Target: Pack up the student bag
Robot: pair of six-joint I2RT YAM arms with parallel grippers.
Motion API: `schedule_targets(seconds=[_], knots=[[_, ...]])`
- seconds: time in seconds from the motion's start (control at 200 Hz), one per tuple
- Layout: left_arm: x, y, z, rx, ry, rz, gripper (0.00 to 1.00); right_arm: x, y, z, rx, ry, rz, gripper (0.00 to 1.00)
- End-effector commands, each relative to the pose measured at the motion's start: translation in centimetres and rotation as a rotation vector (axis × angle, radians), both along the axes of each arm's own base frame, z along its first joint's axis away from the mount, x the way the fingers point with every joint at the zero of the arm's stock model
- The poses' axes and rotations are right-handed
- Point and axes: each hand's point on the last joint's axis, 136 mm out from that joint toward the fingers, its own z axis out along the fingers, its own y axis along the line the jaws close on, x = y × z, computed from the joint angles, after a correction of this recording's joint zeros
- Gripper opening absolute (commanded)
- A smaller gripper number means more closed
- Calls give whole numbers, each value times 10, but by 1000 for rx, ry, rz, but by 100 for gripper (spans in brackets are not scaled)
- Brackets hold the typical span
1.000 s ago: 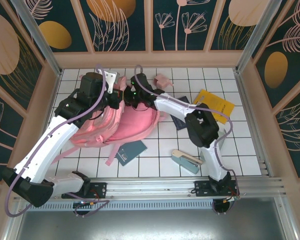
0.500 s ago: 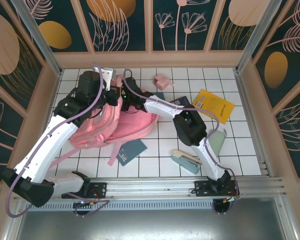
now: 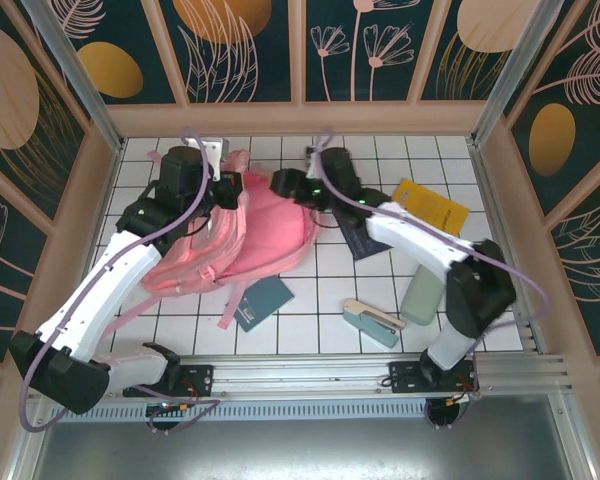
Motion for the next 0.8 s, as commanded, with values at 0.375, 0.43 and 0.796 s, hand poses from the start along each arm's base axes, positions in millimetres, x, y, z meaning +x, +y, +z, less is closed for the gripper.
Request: schedule_targets(seconds=[0.375, 0.43, 0.796], knots=[[34, -29, -40, -141, -1, -24, 0, 30, -240, -165, -467, 356, -481, 69], [36, -30, -48, -136, 12, -24, 0, 32, -244, -176, -473, 386, -472, 69], [34, -48, -88, -155, 107, -88, 0, 30, -203, -215, -311, 491, -225, 68]])
